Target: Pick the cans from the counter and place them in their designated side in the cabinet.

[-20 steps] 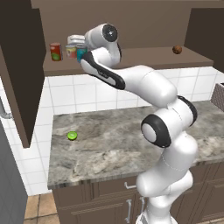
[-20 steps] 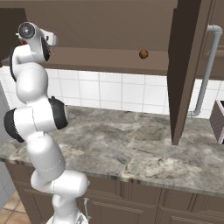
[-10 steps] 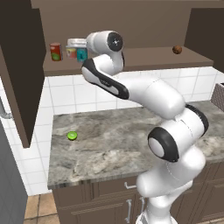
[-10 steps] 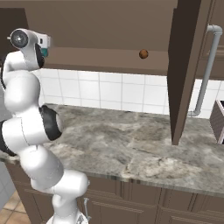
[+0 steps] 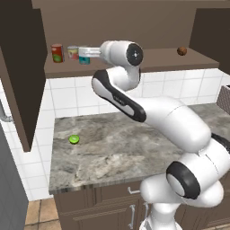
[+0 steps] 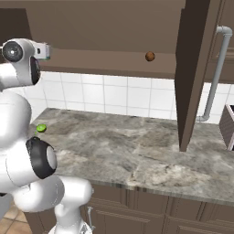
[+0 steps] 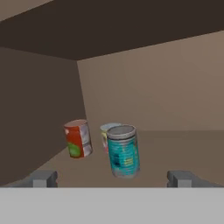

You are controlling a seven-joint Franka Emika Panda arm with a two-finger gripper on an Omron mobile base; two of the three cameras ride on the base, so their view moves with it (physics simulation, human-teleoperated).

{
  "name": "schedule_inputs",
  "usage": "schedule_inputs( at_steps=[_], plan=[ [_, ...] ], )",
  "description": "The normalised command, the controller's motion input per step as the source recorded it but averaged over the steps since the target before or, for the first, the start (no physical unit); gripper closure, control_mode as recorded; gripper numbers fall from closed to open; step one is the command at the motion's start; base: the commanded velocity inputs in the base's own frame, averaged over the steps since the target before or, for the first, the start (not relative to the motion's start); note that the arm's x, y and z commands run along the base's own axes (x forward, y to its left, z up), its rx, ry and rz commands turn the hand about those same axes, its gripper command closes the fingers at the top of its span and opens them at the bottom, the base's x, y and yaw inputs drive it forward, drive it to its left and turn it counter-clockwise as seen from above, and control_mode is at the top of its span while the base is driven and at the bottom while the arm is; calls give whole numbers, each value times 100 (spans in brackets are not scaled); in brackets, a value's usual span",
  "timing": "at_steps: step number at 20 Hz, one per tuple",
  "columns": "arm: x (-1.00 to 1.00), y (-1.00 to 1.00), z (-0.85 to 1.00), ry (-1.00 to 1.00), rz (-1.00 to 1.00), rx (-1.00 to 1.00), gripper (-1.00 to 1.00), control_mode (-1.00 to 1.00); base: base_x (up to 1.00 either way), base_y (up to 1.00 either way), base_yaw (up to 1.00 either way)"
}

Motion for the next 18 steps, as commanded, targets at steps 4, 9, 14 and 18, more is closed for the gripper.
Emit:
schedule_inputs(
  at_steps=[4, 9, 14, 18],
  plan=[
    [-85, -47, 0, -1, 0, 0, -100, -100, 0, 0, 0],
    [-85, -49, 0, 0, 0, 0, -100, -100, 0, 0, 0],
    [-83, -46, 0, -1, 0, 0, -100, -100, 0, 0, 0],
    [-79, -44, -2, 0, 0, -2, -100, -100, 0, 0, 0]
  ],
)
